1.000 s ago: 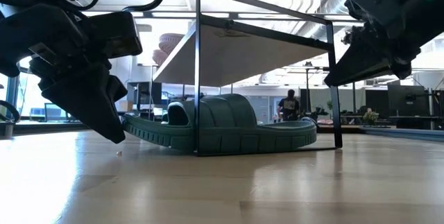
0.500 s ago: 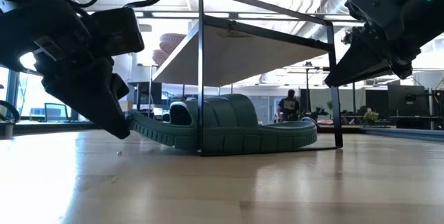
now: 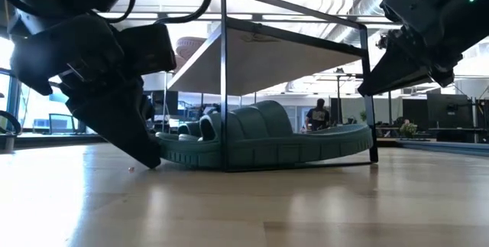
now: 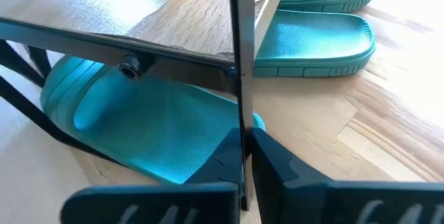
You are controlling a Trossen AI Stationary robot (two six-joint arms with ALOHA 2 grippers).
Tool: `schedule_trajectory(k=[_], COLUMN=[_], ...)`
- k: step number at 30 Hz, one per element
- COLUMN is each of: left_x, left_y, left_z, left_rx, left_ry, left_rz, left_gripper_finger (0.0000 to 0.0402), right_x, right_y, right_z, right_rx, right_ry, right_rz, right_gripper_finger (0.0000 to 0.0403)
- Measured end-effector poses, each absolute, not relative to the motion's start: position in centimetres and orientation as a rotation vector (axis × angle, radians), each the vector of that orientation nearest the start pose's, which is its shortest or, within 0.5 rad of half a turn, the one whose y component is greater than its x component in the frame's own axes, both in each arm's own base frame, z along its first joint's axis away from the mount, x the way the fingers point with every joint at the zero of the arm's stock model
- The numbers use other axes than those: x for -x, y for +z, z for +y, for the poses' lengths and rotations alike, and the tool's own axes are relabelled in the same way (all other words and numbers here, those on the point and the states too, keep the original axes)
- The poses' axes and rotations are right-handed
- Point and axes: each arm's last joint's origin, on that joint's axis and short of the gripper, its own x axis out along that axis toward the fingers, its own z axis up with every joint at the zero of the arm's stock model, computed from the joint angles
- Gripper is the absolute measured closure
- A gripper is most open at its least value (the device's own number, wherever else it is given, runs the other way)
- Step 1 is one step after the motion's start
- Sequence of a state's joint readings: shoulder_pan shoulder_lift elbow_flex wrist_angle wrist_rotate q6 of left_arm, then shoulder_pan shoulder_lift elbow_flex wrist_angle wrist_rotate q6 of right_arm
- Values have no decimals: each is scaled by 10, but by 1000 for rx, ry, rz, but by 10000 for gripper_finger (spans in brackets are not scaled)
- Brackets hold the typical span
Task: Pick and place slides into the shelf
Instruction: Put the green slide under the shelf
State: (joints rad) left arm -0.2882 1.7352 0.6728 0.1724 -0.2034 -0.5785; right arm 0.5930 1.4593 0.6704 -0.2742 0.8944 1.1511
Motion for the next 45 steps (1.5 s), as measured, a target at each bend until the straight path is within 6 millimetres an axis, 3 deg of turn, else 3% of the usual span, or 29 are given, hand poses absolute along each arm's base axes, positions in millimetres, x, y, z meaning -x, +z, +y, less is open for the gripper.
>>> schedule_trajectory(k=[12,23,27,32,38,45], left_x=[-291,-294,-295,-304,-321,-347], left_y=[108,118,124,148,187,179], left_z=[-84,-101,-116,-147,-168,-179], left_rx=[256,231,167,-1,-221,-255], left_ry=[147,88,8,-35,198,207], left_rz=[783,674,614,555,633,740], left_gripper_finger=[401,401,401,401,401,401], right_x=[-217,-218,-217,-217,-217,-216], right_y=[159,159,159,159,159,158], right_z=[119,120,120,119,119,118], right_rx=[-351,-367,-365,-359,-343,-334], right_ry=[-653,-642,-643,-643,-653,-658], right_rz=[508,512,513,514,508,511], right_gripper_finger=[403,403,403,403,403,403])
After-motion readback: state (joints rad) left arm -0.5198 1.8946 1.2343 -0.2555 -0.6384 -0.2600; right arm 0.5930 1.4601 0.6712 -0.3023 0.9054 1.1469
